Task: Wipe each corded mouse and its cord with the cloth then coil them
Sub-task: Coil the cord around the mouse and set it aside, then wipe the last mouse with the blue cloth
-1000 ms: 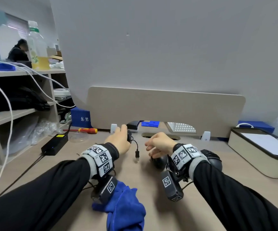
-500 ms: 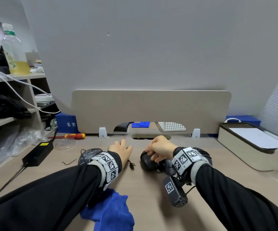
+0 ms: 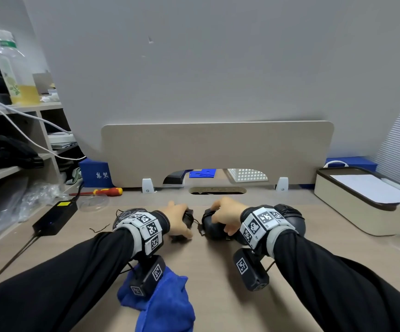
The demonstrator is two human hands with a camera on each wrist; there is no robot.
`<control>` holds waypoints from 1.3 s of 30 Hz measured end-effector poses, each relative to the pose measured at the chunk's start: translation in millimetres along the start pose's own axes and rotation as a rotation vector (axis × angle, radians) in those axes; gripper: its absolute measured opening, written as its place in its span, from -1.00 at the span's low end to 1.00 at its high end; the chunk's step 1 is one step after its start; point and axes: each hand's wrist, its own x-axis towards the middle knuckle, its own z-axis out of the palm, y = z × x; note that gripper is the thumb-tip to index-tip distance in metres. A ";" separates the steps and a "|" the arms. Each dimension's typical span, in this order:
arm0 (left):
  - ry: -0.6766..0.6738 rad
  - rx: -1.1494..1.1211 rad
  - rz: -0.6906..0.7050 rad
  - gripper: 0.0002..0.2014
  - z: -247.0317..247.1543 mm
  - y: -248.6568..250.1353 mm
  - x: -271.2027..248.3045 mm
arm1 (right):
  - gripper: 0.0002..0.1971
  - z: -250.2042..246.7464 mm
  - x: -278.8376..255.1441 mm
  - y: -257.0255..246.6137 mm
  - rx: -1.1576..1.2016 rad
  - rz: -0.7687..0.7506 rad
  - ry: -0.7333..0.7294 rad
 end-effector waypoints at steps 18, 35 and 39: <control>0.033 -0.111 -0.027 -0.68 -31.0 -30.3 -68.3 | -0.75 25.3 -48.1 -43.3 -0.056 -0.165 -0.056; 0.129 -0.008 -0.236 -0.76 -47.0 -106.3 -135.4 | -0.87 75.8 -94.4 -102.2 -0.260 -0.235 0.108; 0.170 0.037 -0.274 -0.54 -36.9 -113.9 -98.4 | -0.86 73.5 -84.2 -82.9 -0.270 -0.204 0.023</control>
